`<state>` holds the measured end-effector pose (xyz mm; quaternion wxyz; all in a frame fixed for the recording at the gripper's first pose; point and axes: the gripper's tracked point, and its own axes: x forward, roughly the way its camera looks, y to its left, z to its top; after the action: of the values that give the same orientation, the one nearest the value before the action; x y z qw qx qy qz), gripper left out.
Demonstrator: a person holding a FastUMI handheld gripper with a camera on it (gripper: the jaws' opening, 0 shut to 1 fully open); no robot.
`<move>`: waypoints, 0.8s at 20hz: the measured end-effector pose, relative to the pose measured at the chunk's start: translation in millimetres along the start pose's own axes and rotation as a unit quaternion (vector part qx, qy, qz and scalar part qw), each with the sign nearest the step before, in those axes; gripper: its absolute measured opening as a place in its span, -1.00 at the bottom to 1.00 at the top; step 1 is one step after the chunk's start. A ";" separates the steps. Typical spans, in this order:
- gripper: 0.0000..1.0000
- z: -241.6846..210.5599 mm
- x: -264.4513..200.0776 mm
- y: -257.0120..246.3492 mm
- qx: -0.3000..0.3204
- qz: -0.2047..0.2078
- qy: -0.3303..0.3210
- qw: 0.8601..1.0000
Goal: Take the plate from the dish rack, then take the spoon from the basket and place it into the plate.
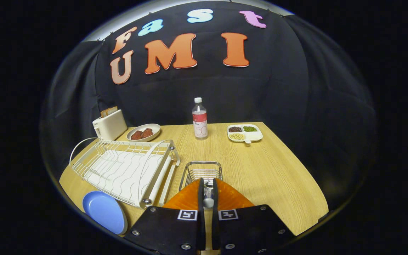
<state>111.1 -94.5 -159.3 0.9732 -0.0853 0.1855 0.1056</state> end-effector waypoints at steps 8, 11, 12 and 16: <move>-0.86 18.6 -16.4 9.2 -0.011 0.004 -0.011 1.000; -0.86 26.7 -28.5 14.4 -0.016 -0.002 -0.017 1.000; -0.86 30.0 -32.6 16.0 -0.018 -0.005 -0.020 1.000; -0.86 48.4 -54.6 29.6 -0.016 -0.015 -0.036 0.999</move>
<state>71.0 -65.5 -98.0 0.9793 -0.0997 0.1471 0.0965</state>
